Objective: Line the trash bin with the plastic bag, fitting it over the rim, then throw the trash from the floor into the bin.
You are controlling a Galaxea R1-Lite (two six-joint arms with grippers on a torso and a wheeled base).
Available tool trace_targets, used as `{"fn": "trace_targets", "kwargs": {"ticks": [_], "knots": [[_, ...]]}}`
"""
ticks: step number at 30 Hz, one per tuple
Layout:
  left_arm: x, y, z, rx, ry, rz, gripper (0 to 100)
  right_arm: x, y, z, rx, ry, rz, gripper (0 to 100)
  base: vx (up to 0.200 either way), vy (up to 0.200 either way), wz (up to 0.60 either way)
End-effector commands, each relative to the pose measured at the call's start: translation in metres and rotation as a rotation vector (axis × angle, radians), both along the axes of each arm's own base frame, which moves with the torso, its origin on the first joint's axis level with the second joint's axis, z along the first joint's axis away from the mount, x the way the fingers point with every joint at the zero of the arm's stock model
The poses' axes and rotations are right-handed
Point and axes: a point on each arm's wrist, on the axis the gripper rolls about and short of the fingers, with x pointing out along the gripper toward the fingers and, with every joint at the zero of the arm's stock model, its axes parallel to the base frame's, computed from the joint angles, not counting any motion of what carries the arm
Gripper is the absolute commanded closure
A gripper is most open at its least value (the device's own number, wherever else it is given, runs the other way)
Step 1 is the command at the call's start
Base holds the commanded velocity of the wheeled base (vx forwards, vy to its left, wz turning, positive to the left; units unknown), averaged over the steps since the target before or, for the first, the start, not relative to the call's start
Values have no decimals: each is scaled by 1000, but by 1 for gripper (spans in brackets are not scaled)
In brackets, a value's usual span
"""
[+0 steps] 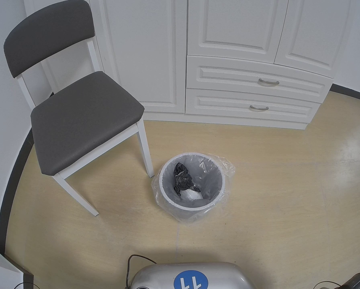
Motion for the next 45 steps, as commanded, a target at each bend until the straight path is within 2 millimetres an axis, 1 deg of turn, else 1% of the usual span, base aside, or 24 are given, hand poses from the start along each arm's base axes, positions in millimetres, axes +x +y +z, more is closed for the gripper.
{"fn": "trace_targets", "kwargs": {"ticks": [1,5,7,13,15,20,22,23,24,27,31,32,33,34,36,40,45], "knots": [[-28,-2,-17,0,-56,9,0,-11,0,4,-1,-55,2,0,0,0,0],[-32,-2,-31,0,-53,7,0,-13,0,6,11,-66,10,0,0,0,0],[-38,2,-39,12,-70,-28,0,-13,0,6,12,-64,11,0,0,0,0],[-34,2,-43,2,-42,-31,0,-6,0,1,26,-39,25,0,0,0,0],[-29,2,-49,11,-29,-25,0,0,0,-2,44,-27,35,0,0,0,0],[-20,2,-55,28,5,-12,0,18,-1,-15,76,-17,43,0,0,0,0],[-7,2,-65,36,58,-6,0,32,-1,-26,75,-10,38,0,0,0,0],[-7,2,-65,36,58,-6,0,33,-1,-27,75,-9,38,0,0,0,0],[5,2,-75,50,95,2,0,44,-1,-37,70,3,32,0,0,0,0],[25,2,-89,62,97,11,0,57,-1,-53,60,35,20,0,0,0,0],[51,3,-115,38,114,50,0,67,-1,-66,57,65,16,0,0,0,0],[53,3,-118,36,122,53,0,68,-1,-66,58,65,15,0,0,0,0],[62,3,-132,25,159,74,0,70,-1,-70,59,77,13,0,0,0,0],[67,4,-140,20,186,81,0,72,-1,-73,64,86,8,0,0,0,0],[76,4,-157,13,241,92,0,78,-2,-82,81,121,-10,0,0,0,0],[87,4,-181,22,333,93,0,86,-2,-95,85,161,-21,0,0,0,0],[89,4,-192,27,434,94,0,92,-2,-106,78,188,-29,0,0,0,0]]}}
